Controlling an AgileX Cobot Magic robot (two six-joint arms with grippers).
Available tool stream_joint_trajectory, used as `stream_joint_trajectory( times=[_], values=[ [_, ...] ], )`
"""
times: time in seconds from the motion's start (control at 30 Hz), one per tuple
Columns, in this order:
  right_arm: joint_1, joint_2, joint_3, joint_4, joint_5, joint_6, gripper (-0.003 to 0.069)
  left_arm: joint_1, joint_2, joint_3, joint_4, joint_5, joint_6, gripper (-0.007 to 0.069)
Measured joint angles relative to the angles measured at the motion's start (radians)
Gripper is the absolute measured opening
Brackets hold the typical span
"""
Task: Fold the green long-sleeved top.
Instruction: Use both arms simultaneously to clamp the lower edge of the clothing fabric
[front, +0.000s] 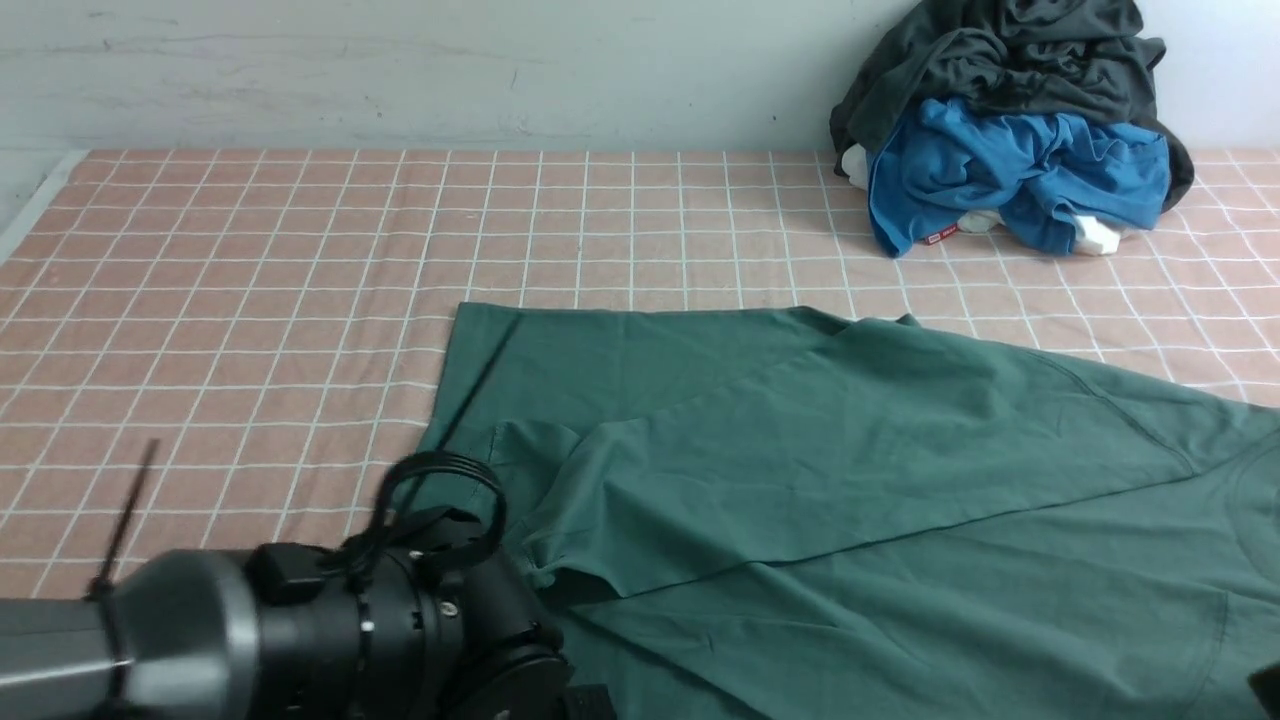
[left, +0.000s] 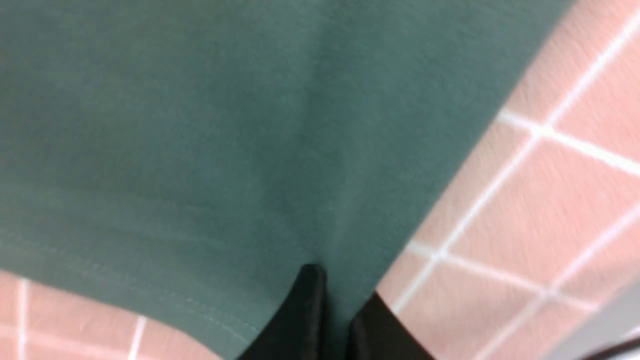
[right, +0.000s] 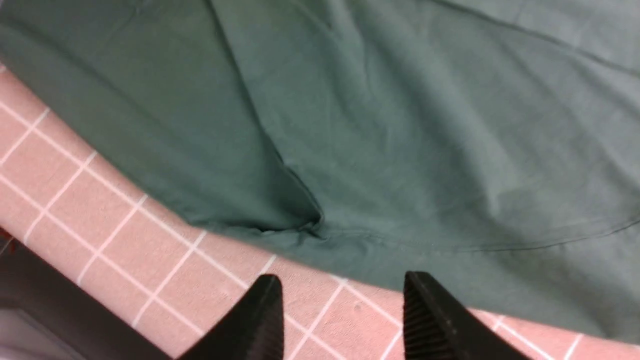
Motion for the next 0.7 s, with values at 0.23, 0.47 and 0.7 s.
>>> stream_joint_trajectory(
  times=[0.23,0.47,0.7],
  values=[
    [0.000,0.158,0.000,-0.037,0.006,-0.007,0.0444,0.086,-0.160,0.141,0.001,0.034,0.005,-0.0003],
    [0.014,0.305,0.041,-0.076,-0.044,-0.158,0.0449,0.158,-0.166,0.216,-0.006,0.006,0.029,-0.0003],
    [0.076,0.374,0.251,-0.112,-0.191,-0.409,0.0449,0.160,-0.166,0.217,-0.021,-0.022,0.030,-0.0003]
  ],
)
